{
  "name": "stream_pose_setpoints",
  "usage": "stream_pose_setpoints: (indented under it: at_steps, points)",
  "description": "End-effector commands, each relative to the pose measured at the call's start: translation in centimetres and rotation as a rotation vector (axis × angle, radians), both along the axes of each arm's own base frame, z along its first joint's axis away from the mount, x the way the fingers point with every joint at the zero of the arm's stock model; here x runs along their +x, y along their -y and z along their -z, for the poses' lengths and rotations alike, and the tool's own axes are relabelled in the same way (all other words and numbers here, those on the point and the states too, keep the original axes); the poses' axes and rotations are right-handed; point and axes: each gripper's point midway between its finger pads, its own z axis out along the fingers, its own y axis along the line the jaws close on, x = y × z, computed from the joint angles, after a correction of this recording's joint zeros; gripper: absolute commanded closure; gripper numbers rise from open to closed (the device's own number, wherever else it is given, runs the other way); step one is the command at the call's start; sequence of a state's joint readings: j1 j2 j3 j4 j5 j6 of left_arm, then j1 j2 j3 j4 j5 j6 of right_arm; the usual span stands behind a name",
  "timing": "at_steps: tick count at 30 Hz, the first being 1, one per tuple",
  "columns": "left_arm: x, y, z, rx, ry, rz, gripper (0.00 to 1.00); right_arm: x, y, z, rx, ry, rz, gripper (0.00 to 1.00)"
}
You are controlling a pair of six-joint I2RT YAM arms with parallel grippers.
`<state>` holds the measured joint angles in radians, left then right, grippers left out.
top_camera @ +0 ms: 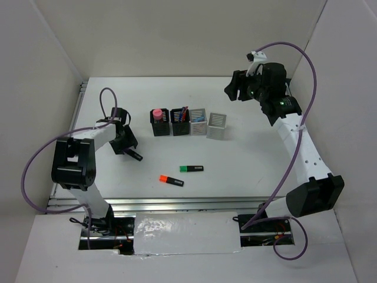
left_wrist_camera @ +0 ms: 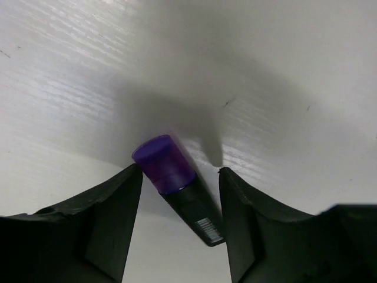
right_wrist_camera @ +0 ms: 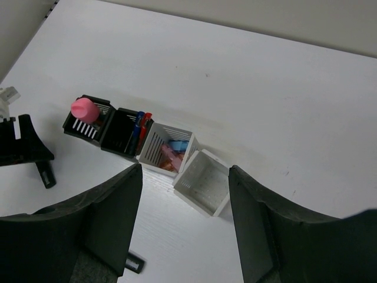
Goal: Sort the stationery into containers
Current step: Pick up the pen from the center of the board.
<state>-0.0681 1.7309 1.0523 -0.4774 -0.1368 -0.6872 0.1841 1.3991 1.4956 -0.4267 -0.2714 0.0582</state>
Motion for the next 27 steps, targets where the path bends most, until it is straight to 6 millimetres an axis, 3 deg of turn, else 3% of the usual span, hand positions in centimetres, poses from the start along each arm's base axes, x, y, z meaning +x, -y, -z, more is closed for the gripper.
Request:
stream_pose_setpoints:
  at_steps: [1, 6, 11, 13, 16, 20, 21, 22, 23, 26, 27]
  points:
    - [1.1, 0.7, 0.5, -0.021, 0.010, 0.018, 0.34, -1.0, 0.5, -0.9, 0.002, 0.020, -0.001, 0.33]
    - [1.3, 1.3, 0.3, -0.034, 0.052, 0.049, 0.50, -1.7, 1.8, -0.3, -0.006, 0.018, 0.017, 0.33]
    - [1.6, 2.0, -0.4, -0.055, 0.099, 0.093, 0.83, -2.6, 3.0, -0.2, -0.010, 0.020, 0.034, 0.33]
    - [2.0, 2.3, -1.4, -0.054, 0.133, 0.117, 0.93, -2.9, 3.3, -0.1, -0.011, 0.019, 0.039, 0.33]
    - [2.6, 3.3, -3.7, -0.059, 0.208, 0.166, 1.00, -3.5, 3.7, -0.2, -0.014, 0.023, 0.039, 0.33]
    - [4.3, 5.4, -10.2, -0.082, 0.448, 0.264, 1.00, -4.3, 4.2, -0.2, -0.016, 0.029, 0.042, 0.33]
    - [4.4, 6.0, -13.1, -0.085, 0.536, 0.290, 1.00, -4.5, 4.5, -0.5, -0.015, 0.044, 0.050, 0.33]
    - [4.3, 7.3, -14.8, -0.079, 0.592, 0.346, 1.00, -4.7, 4.6, -0.1, -0.015, 0.036, 0.053, 0.33]
    - [4.3, 8.4, -18.2, -0.096, 0.708, 0.392, 1.00, -4.7, 5.0, -0.1, -0.012, 0.041, 0.063, 0.33]
    - [3.5, 11.7, -21.9, -0.081, 0.870, 0.528, 1.00, -5.1, 5.6, 0.1, -0.009, 0.043, 0.081, 0.33]
    - [3.2, 13.4, -24.1, -0.076, 0.991, 0.589, 1.00, -5.1, 6.1, 0.3, -0.004, 0.036, 0.098, 0.33]
